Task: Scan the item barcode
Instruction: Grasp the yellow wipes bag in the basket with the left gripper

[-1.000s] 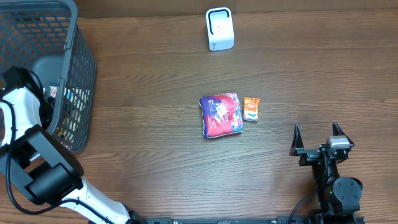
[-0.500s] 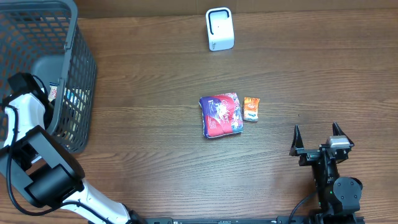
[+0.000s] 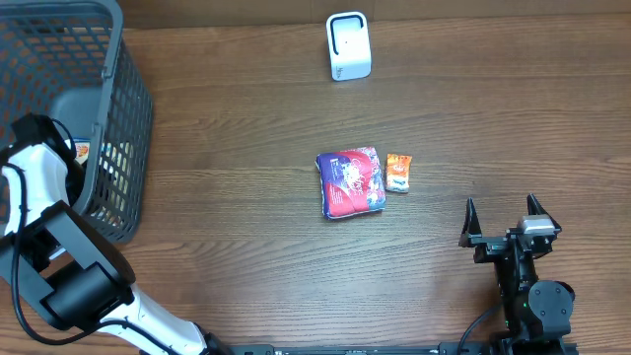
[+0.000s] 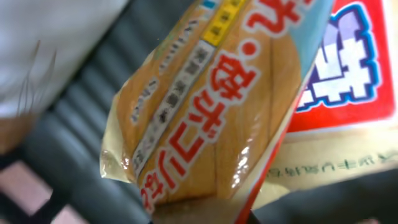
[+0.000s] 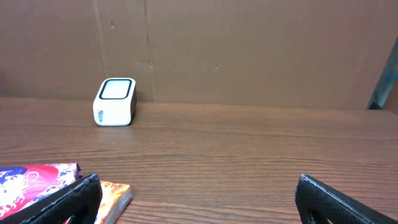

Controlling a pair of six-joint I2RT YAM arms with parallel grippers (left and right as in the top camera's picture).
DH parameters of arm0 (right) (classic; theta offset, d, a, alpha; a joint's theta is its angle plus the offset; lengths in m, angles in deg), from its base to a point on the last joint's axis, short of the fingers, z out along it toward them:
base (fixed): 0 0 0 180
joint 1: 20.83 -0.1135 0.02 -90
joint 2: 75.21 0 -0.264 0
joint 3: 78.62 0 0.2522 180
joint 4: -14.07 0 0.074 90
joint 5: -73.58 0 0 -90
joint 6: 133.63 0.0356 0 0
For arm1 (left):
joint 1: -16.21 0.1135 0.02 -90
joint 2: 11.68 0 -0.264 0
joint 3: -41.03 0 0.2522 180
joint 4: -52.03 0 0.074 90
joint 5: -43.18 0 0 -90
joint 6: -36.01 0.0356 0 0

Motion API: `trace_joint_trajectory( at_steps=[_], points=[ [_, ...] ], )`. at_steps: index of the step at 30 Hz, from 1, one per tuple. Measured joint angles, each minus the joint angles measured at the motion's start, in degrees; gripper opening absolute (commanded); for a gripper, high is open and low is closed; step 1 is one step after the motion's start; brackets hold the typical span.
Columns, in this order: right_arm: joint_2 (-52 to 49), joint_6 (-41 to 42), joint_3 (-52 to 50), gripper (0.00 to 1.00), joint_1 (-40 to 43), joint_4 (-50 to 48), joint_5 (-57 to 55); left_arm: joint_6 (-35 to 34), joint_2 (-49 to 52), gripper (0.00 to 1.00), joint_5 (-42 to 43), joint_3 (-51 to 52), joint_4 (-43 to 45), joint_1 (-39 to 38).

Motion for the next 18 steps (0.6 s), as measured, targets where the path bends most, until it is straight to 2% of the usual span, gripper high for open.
trace_joint_trajectory(
  at_steps=[5, 9, 18],
  points=[
    [0.00, 0.00, 0.00, 1.00, -0.02, -0.04, -0.02, -0.02, 0.17, 0.04, 2.82, -9.99, -7.06, 0.00],
    [0.00, 0.00, 0.00, 1.00, 0.00, -0.02, 0.00, 0.00, -1.42, 0.04, 4.76, -18.97, -8.46, 0.00],
    [0.00, -0.02, 0.00, 1.00, 0.00, -0.02, -0.02, -0.02, -16.24, 0.04, 12.33, -25.40, -5.68, -0.02]
  ],
)
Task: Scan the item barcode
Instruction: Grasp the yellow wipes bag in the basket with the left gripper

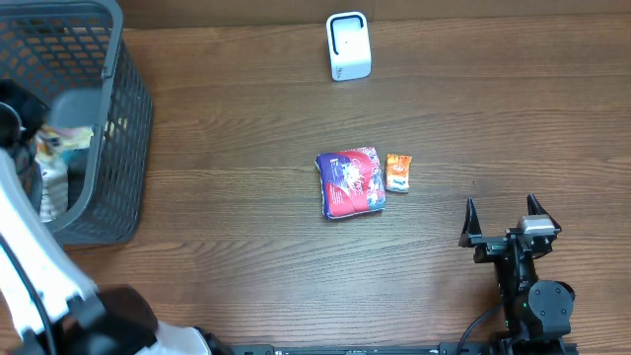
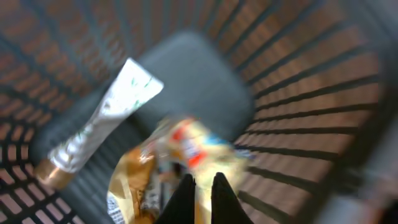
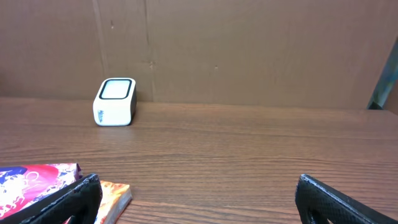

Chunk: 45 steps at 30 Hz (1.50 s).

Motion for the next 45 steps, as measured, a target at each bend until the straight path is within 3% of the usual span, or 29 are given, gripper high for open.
trace_joint_trajectory(
  at_steps=[7, 8, 10, 11, 13, 14, 17, 34, 45],
  points=[
    [0.00, 0.04, 0.00, 1.00, 0.00, 0.02, 0.02, -0.13, -10.32, 0.05, 3.91, -0.81, 2.51, 0.00],
    [0.00, 0.04, 0.00, 1.00, 0.00, 0.00, 0.00, -0.13, -10.97, 0.10, 3.67, -0.87, 2.38, 0.00],
    [0.00, 0.02, 0.00, 1.00, 0.00, 0.02, 0.02, -0.28, -11.54, 0.31, 2.82, -1.01, 1.86, 0.00],
    [0.00, 0.02, 0.00, 1.00, 0.00, 0.00, 0.02, -0.09, -11.52, 0.46, 2.05, -1.01, 1.31, 0.00],
    [0.00, 0.02, 0.00, 1.00, 0.00, -0.02, 0.02, -0.31, -10.80, 0.88, 0.46, -1.01, -0.24, 0.00],
    [0.00, 0.04, 0.00, 1.00, 0.00, 0.00, 0.00, -0.33, -10.29, 0.95, -0.22, -1.01, -0.68, 0.00],
    [0.00, 0.04, 0.00, 1.00, 0.00, 0.00, 0.02, -0.33, -7.37, 1.00, -3.06, -1.01, -2.25, 0.00],
    [0.00, 0.02, 0.00, 1.00, 0.00, -0.02, 0.00, -0.11, 19.65, 0.99, -12.59, -0.96, -12.11, 0.00],
    [0.00, 0.04, 0.00, 1.00, 0.00, 0.00, 0.00, -0.04, 31.78, 1.00, -13.57, -0.96, -15.41, 0.00]
  ],
)
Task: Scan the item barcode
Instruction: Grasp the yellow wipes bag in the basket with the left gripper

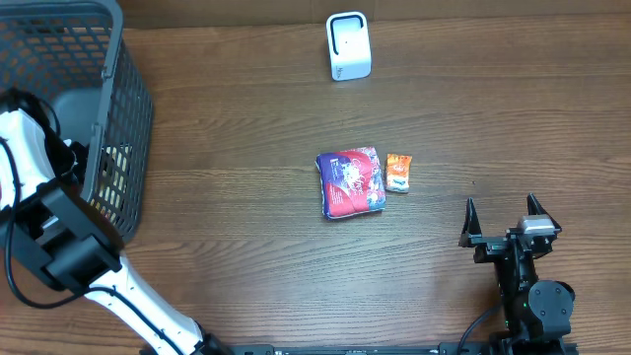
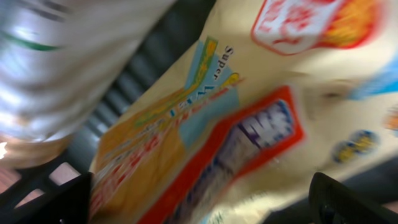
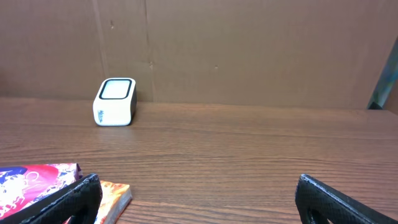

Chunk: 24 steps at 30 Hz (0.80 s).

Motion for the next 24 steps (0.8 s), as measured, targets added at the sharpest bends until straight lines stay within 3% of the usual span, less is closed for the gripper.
trace_joint_trajectory(
  at_steps=[4, 7, 9, 16, 17, 18, 24],
  points=[
    [0.00, -0.02, 0.00, 1.00, 0.00, -0.02, 0.04, 0.42, 2.69, 1.00, -0.15, -0.02, -0.92, 0.00],
    [0.00, 0.02, 0.00, 1.00, 0.00, 0.00, 0.02, 1.05, 3.45, 0.93, 0.09, -0.26, -1.16, 0.00],
    [0.00, 0.00, 0.00, 1.00, 0.00, 0.00, 0.02, 1.49, 3.67, 0.78, 0.42, -0.48, -1.31, 0.02],
    [0.00, -0.02, 0.00, 1.00, 0.00, 0.02, 0.02, 2.84, 3.89, 0.42, 1.20, -0.61, -1.81, 0.00],
    [0.00, -0.02, 0.00, 1.00, 0.00, 0.00, 0.02, 2.58, 3.89, 0.29, 1.27, -0.61, -1.90, 0.00],
    [0.00, -0.02, 0.00, 1.00, 0.00, -0.02, 0.00, 2.84, 3.89, 0.04, 1.27, -0.63, -2.03, 0.00],
    [0.00, -0.02, 0.00, 1.00, 0.00, 0.02, 0.02, 4.46, 3.85, 0.04, 2.23, -1.49, -2.64, 0.02]
  ],
)
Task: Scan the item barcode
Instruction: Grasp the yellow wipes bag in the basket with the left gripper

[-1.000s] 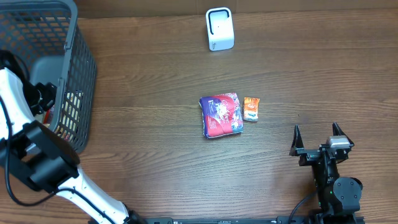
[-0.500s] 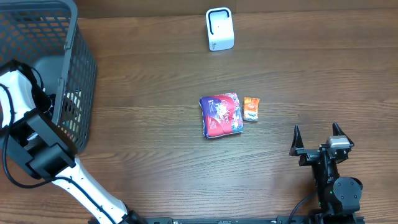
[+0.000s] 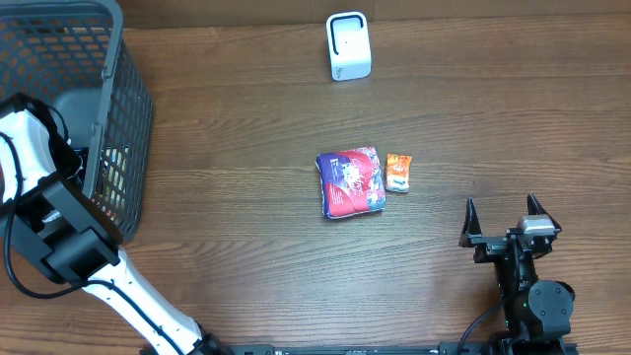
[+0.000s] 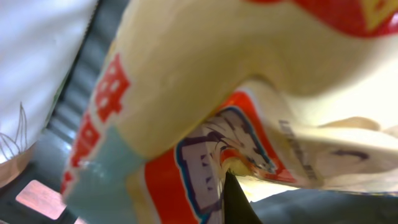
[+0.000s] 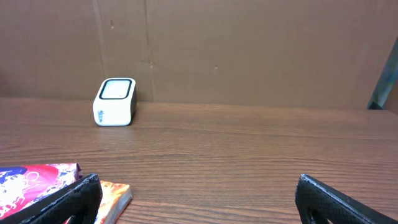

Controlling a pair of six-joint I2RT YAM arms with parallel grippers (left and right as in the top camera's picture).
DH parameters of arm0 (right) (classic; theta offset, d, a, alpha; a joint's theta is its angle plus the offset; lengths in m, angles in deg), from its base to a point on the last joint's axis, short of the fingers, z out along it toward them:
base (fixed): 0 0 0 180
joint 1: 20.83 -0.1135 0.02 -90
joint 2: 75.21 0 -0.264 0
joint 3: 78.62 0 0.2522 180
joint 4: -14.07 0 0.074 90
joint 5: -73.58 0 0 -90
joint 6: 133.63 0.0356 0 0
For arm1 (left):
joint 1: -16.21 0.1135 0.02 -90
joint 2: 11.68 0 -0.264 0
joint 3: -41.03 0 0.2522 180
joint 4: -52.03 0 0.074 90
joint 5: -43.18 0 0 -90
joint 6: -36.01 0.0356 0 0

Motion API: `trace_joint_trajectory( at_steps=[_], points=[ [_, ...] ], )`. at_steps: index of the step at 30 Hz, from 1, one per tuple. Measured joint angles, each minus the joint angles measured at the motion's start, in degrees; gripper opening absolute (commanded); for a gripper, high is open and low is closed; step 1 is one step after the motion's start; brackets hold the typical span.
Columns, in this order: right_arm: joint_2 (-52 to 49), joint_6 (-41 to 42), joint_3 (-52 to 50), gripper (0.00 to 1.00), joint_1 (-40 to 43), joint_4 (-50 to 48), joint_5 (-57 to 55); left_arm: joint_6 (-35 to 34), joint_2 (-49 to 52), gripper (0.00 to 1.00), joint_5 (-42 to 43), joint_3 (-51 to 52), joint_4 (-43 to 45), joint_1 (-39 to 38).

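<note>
A yellow, red and light-blue snack bag (image 4: 186,81) fills the left wrist view, very close. My left gripper (image 4: 221,190) is down inside the grey wire basket (image 3: 118,118) and shut on a fold of that bag; only one black fingertip (image 4: 235,202) shows, the other is hidden by the bag. The white scanner (image 3: 348,46) stands at the back of the table, also seen as the scanner (image 5: 115,102). My right gripper (image 3: 503,225) rests open at the front right, holding nothing.
A purple packet (image 3: 351,182) and a small orange packet (image 3: 398,173) lie mid-table; the orange packet (image 5: 112,198) is just beyond my right gripper's left finger. A white wrapped item (image 4: 37,68) lies in the basket beside the bag. A brown cardboard wall (image 5: 249,50) backs the table.
My left gripper's fingers stood wide apart over the snack bag; now they are shut on a fold of it, with the bag closer to the camera. The right arm has not moved.
My left wrist was first close over bags in the basket. Then it was higher, fingers together, looking down at the bag and a white tube. Then it was low again with its fingers wide over the bag, and now shut on it. The right arm stayed still.
</note>
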Motion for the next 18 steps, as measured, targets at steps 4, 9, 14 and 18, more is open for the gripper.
trace_joint_trajectory(
  at_steps=[4, 9, 14, 18],
  points=[
    [0.00, 0.00, 0.00, 1.00, 0.00, -0.02, -0.02, 0.92, 0.37, 0.04, 3.48, -1.51, -1.29, 0.85],
    [0.00, 0.00, 0.00, 1.00, 0.00, 0.00, -0.02, 2.71, 1.70, 0.04, 13.84, -7.28, -2.84, 1.38],
    [0.00, 0.02, 0.00, 1.00, 0.00, -0.04, 0.00, 4.66, 0.00, 0.04, 27.41, -14.29, -0.48, 2.05],
    [0.00, 0.00, 0.00, 1.00, 0.00, 0.00, -0.02, 5.16, -6.36, 0.04, 32.81, -15.93, 3.65, 2.75]
  ],
)
